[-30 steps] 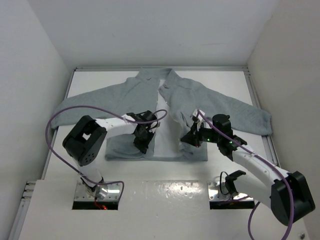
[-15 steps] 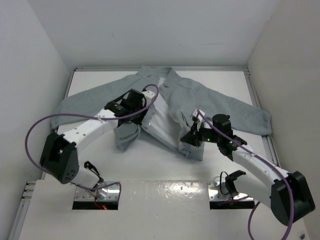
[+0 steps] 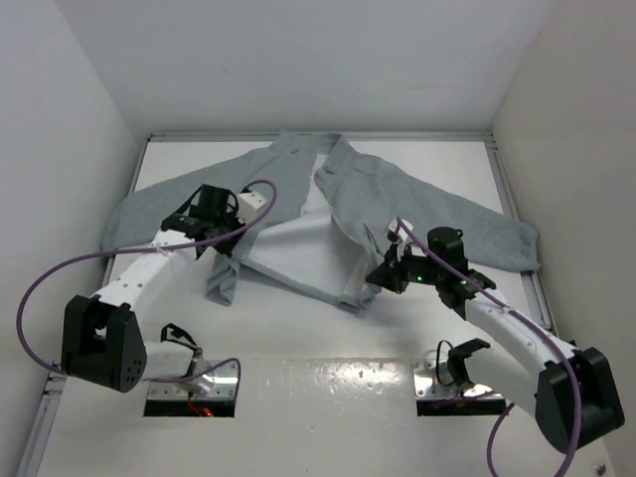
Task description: Zip up the jacket
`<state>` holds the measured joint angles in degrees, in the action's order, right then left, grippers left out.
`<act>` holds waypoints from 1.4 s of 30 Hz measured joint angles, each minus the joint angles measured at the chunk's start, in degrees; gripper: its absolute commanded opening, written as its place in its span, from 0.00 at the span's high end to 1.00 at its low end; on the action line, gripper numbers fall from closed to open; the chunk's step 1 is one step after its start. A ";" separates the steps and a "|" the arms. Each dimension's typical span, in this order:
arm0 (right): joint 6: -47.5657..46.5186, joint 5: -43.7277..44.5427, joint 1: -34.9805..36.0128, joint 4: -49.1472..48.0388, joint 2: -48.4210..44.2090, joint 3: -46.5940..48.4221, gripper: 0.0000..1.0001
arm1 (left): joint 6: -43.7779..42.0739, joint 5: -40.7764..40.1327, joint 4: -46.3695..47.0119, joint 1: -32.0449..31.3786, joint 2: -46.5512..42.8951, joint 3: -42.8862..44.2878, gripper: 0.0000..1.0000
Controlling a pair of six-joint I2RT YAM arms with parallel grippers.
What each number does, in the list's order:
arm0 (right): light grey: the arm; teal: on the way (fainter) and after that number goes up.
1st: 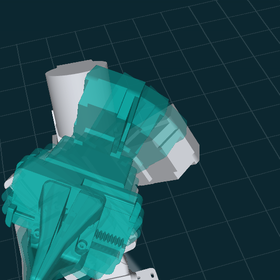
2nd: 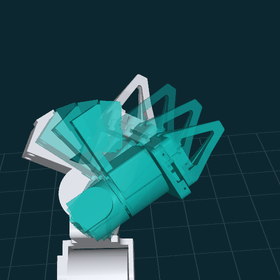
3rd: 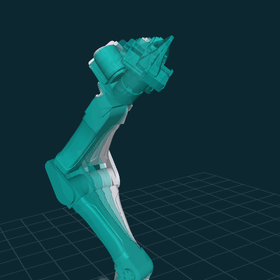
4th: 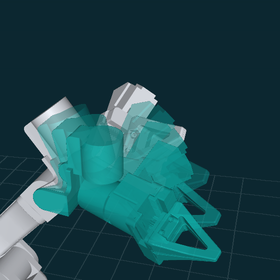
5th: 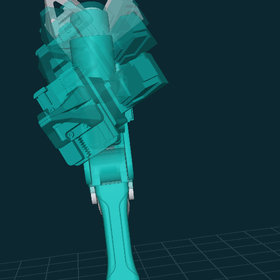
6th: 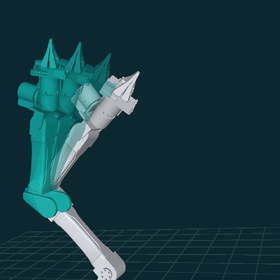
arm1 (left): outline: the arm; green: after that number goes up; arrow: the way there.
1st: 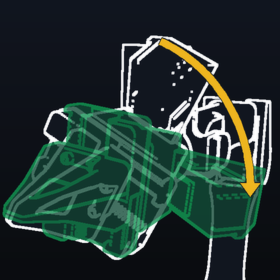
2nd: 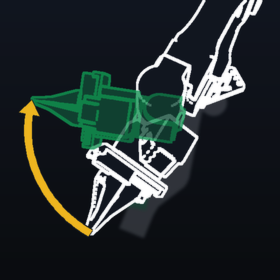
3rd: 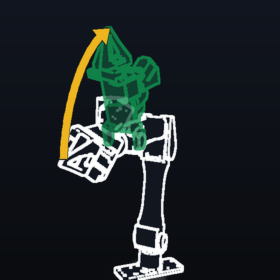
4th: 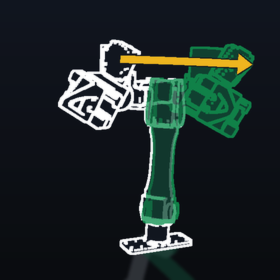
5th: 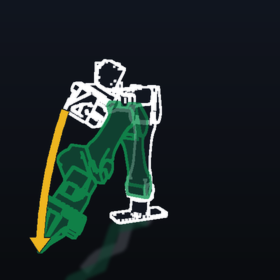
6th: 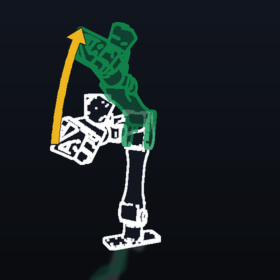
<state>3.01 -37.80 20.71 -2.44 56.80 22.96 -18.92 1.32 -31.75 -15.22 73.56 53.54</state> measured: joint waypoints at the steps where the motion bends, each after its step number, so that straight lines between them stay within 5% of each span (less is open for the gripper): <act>1: -0.26 0.00 -0.92 0.98 -0.57 0.00 1.00 | -1.01 1.01 -0.42 1.66 0.04 -0.87 0.97; 14: -7.61 -1.44 -10.56 15.91 -7.76 0.85 1.00 | -12.61 20.26 -6.21 19.34 6.25 2.23 0.77; 19: -7.82 -2.16 -10.88 16.72 -7.48 1.07 1.00 | -17.27 25.68 -9.79 22.95 7.19 5.73 0.43; 21: -7.78 -2.71 -10.88 16.70 -7.06 1.33 1.00 | -18.99 27.30 -11.93 23.76 7.21 6.45 0.40; 23: -7.74 -3.08 -10.86 16.68 -6.49 1.77 1.00 | -19.78 28.44 -13.38 23.82 7.21 6.62 0.32; 41: -7.54 -4.70 -10.78 16.48 -4.42 3.28 1.00 | -10.47 27.12 -16.87 12.96 9.53 6.99 0.29; 42: -7.54 -4.70 -10.75 16.48 -4.39 3.37 1.00 | -10.25 26.93 -17.11 12.48 10.08 6.99 0.11</act>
<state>-4.54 -42.50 9.96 14.04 52.40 26.33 -29.17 28.25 -48.86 -2.74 83.64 60.53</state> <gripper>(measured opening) 0.043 0.703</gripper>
